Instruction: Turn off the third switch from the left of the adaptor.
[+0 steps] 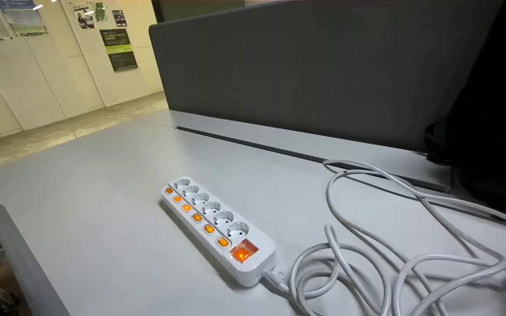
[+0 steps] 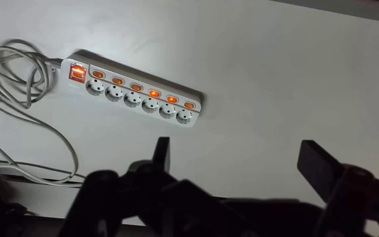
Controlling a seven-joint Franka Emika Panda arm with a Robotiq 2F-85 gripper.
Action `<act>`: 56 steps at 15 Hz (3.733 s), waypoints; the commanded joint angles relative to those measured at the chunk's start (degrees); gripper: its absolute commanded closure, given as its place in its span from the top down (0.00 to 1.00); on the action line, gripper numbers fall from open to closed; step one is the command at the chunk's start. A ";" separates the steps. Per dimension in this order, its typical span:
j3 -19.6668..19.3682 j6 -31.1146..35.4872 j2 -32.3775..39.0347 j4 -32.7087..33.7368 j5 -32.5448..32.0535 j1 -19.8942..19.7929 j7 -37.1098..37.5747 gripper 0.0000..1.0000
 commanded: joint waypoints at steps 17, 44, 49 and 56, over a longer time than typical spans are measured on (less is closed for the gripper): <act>0.42 12.11 0.97 -4.42 -1.54 -1.20 0.87 1.00; -4.27 38.75 24.51 -10.91 -3.04 -8.78 3.54 0.03; -3.11 39.86 25.25 -10.95 -4.69 -9.80 5.56 0.00; 0.15 46.45 35.02 -9.52 -17.00 -16.56 17.98 0.00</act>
